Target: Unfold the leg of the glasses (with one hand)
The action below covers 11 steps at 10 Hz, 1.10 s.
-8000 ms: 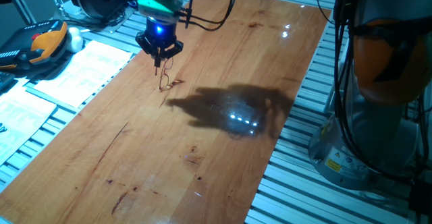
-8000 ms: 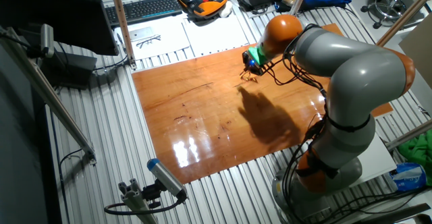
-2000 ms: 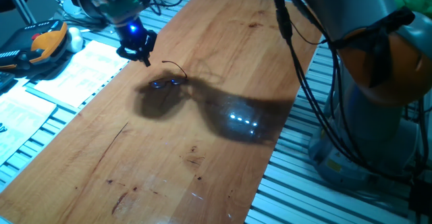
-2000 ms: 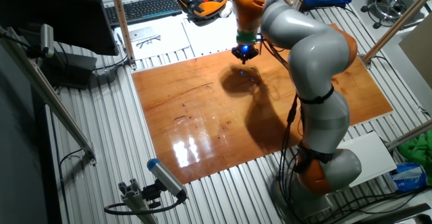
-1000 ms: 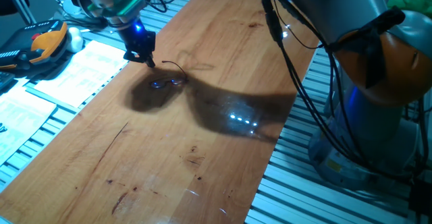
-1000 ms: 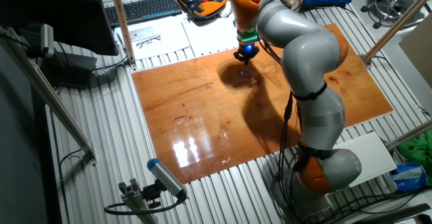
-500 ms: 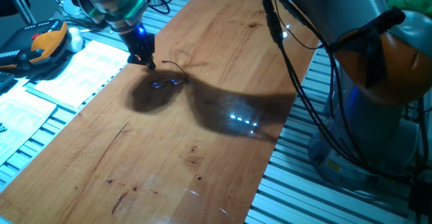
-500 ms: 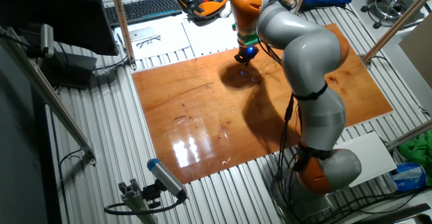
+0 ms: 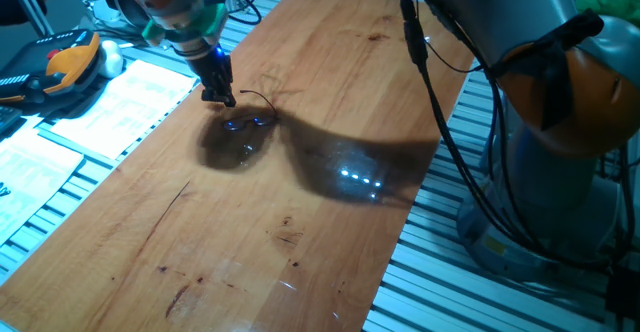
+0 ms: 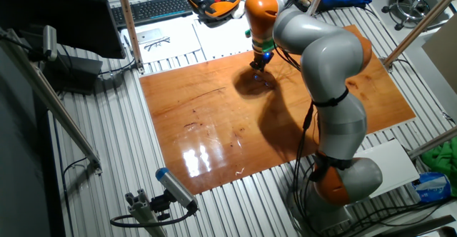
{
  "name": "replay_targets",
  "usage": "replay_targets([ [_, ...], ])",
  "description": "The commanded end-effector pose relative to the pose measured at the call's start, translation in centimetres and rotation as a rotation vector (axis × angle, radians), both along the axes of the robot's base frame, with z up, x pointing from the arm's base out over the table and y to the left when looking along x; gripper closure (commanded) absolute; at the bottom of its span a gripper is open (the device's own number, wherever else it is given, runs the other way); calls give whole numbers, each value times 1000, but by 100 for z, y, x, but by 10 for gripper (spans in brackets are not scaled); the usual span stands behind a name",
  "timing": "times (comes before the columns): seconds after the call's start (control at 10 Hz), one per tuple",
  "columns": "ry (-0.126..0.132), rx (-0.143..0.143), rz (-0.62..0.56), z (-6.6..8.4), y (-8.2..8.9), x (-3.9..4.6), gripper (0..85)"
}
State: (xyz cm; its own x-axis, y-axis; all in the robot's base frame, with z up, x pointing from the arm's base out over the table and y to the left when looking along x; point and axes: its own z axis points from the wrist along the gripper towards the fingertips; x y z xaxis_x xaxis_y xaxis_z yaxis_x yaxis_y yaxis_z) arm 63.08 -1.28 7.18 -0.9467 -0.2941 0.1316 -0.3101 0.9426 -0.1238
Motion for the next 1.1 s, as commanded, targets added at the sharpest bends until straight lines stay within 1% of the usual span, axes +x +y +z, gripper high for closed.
replay_targets([
  [0.0, -1, 2, 135, -20, -9, -1, 850],
  [0.3, -1, 10, 135, -73, -11, -10, 850],
  [0.5, -1, 10, 133, -123, 3, -16, 850],
  [0.7, -5, 18, 131, -181, -14, -25, 850],
  [0.8, -11, 22, 125, -190, -12, -26, 850],
  [0.9, -23, 20, 121, -192, -8, -31, 850],
  [1.0, -34, 8, 123, -202, -9, -37, 850],
])
